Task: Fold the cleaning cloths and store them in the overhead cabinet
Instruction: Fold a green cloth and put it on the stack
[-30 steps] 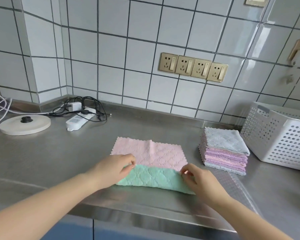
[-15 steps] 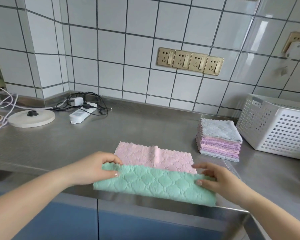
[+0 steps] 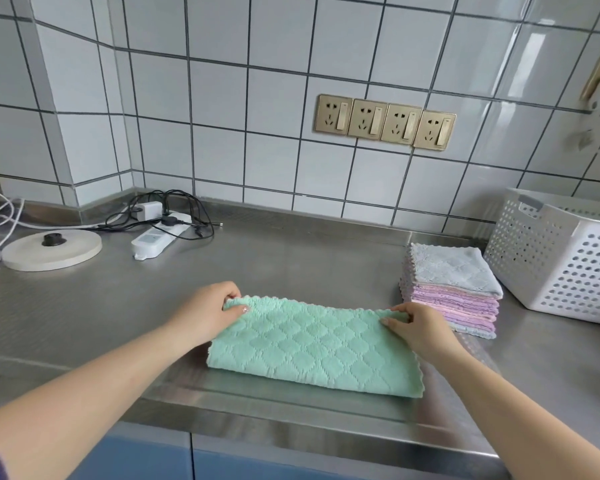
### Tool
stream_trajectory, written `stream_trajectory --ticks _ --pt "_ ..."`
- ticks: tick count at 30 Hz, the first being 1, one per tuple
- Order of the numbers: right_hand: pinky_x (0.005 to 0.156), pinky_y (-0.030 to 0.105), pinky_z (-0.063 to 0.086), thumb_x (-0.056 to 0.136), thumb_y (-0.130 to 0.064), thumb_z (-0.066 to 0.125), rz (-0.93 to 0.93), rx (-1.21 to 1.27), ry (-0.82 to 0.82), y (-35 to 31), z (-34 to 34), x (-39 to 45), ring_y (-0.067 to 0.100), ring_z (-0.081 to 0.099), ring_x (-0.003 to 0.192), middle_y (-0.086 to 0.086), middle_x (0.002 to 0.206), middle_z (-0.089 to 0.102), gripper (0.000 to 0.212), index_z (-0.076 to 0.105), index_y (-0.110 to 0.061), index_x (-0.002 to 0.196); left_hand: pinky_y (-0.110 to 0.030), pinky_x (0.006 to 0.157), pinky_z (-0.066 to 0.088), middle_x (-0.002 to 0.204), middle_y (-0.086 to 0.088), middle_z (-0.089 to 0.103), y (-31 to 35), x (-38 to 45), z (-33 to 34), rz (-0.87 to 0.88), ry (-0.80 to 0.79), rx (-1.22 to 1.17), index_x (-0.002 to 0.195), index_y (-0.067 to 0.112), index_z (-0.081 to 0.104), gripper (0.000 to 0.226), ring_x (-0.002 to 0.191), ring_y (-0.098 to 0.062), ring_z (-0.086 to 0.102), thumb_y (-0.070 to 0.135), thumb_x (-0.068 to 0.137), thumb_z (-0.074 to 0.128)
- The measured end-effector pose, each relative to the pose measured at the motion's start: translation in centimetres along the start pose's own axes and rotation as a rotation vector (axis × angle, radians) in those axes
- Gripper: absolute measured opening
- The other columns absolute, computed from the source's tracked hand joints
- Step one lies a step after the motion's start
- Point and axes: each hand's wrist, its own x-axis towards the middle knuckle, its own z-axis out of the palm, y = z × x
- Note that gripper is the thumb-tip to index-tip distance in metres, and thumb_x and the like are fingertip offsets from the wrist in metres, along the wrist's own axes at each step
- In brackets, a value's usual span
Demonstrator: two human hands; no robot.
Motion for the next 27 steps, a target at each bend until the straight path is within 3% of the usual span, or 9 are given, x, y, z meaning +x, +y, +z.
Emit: stream_trajectory --ticks 3,6,12,14,16,19,23,27 --pt "0.054 0.024 0.040 0.084 -0.035 0.067 0.015 -0.047 0.023 0.2 0.6 1.0 0.013 0.056 0.073 -0.004 0.082 0.062 0.030 0.064 -0.015 0.106 -0.027 0.051 0.030 0.063 0.007 0.047 -0.1 1.1 0.2 -0.015 -0.009 0.120 0.095 0.022 0.053 0.019 0.059 -0.012 0.046 0.040 0.089 0.057" --pt "0.051 0.023 0.036 0.085 -0.036 0.066 0.013 -0.081 0.031 0.5 0.8 1.6 0.008 0.052 0.068 -0.008 0.075 0.059 0.027 0.063 -0.016 0.103 -0.029 0.055 0.032 0.068 0.003 0.052 0.1 1.8 0.3 -0.018 -0.021 0.194 0.103 0.020 0.053 0.025 0.067 -0.019 0.051 0.041 0.091 0.053" --pt "0.053 0.021 0.036 0.085 -0.031 0.066 0.012 -0.142 -0.024 0.2 0.8 1.9 0.011 0.053 0.072 -0.007 0.081 0.058 0.029 0.062 -0.017 0.110 -0.028 0.064 0.035 0.077 0.007 0.048 -0.6 2.9 1.0 0.008 -0.086 0.307 0.105 0.016 0.052 0.027 0.080 -0.020 0.053 0.038 0.090 0.055" --pt "0.065 0.025 0.042 0.086 -0.028 0.064 0.008 -0.223 -0.045 -0.5 0.5 1.5 0.017 0.056 0.087 -0.002 0.099 0.059 0.036 0.057 -0.018 0.120 -0.031 0.076 0.040 0.096 0.006 0.051 -0.4 2.9 1.2 0.039 -0.026 0.347 0.108 0.020 0.052 0.028 0.099 -0.021 0.057 0.039 0.088 0.057" --pt "0.085 0.029 0.044 0.088 -0.028 0.059 -0.087 -0.359 0.011 -1.6 0.8 0.7 0.023 0.053 0.111 0.003 0.125 0.052 0.043 0.052 -0.019 0.130 -0.035 0.090 0.040 0.116 0.003 0.053 0.5 2.6 1.9 0.119 0.069 0.358 0.117 0.022 0.055 0.033 0.112 -0.024 0.053 0.037 0.087 0.058" --pt "0.108 0.033 0.032 0.092 -0.032 0.049 -0.314 -0.441 0.020 -5.0 2.9 -0.7 0.024 0.040 0.130 0.001 0.142 0.042 0.043 0.049 -0.023 0.135 -0.035 0.098 0.038 0.128 0.003 0.053 3.7 1.8 3.7 0.263 0.005 0.328 0.124 0.023 0.056 0.032 0.120 -0.023 0.049 0.027 0.094 0.046" --pt "0.114 0.044 0.021 0.092 -0.026 0.039 -0.340 -0.435 -0.139 -7.8 7.2 -2.1 0.020 0.030 0.138 0.000 0.149 0.035 0.044 0.044 -0.023 0.136 -0.036 0.104 0.036 0.134 -0.003 0.053 6.9 0.4 7.0 0.365 -0.175 0.291 0.129 0.015 0.051 0.050 0.126 -0.025 0.047 0.016 0.087 0.024" --pt "0.117 0.045 0.013 0.097 -0.032 0.028 -0.286 -0.417 -0.165 -6.6 9.1 -3.0 0.014 0.016 0.145 -0.006 0.155 0.025 0.049 0.029 -0.024 0.146 -0.036 0.118 0.011 0.156 0.007 0.020 6.3 -0.5 8.2 0.283 -0.281 0.327 0.147 0.020 0.024 0.048 0.145 -0.012 0.015 0.021 0.099 0.025"
